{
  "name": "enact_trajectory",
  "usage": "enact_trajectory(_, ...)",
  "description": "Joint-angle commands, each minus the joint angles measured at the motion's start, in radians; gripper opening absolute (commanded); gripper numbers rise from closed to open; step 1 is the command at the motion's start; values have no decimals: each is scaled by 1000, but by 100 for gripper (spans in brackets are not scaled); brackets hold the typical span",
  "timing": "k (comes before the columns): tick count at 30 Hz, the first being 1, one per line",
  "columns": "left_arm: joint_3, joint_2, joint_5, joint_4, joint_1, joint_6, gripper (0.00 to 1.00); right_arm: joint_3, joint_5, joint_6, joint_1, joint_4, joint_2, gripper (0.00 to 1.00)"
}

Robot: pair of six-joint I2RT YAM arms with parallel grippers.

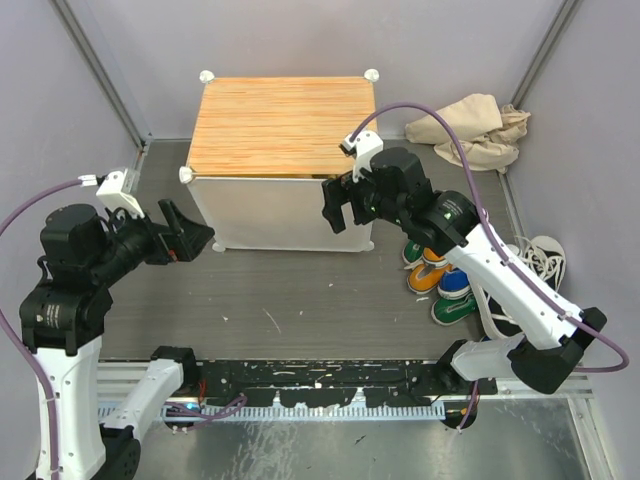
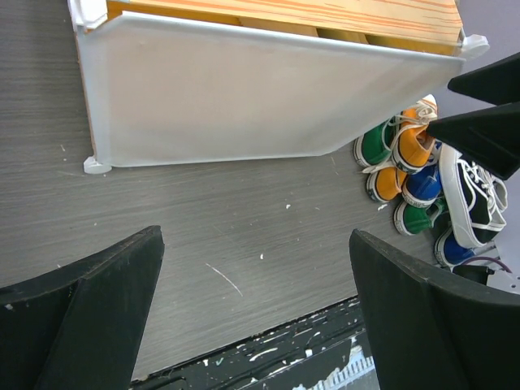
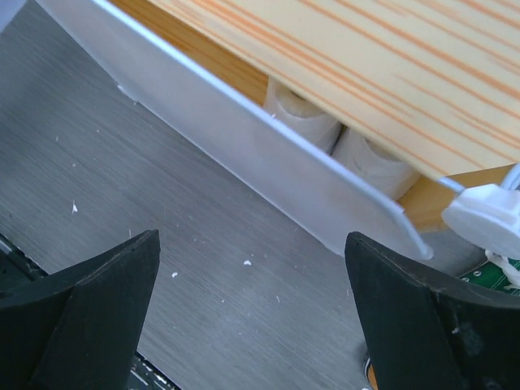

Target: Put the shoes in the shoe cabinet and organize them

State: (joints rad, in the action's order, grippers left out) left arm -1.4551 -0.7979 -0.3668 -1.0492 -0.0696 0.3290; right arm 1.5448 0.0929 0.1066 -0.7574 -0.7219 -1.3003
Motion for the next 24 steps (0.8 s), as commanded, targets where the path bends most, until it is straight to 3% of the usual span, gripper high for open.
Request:
enact_trajectory(1,-43,12,-9,16,7,-1,98,3,-43,10,-1,1,36,100)
enact_trajectory(7,-63,10,-11,11,7,2,98,43,-194,22,-1,-33,47,100)
enact_trajectory(17,-69,8,-11,9,6,6,98,102,49,-27,-2,22,56,100)
enact_trajectory(24,-68,9,-11,8,6,2,98,86,97,-48,0,62,4,100)
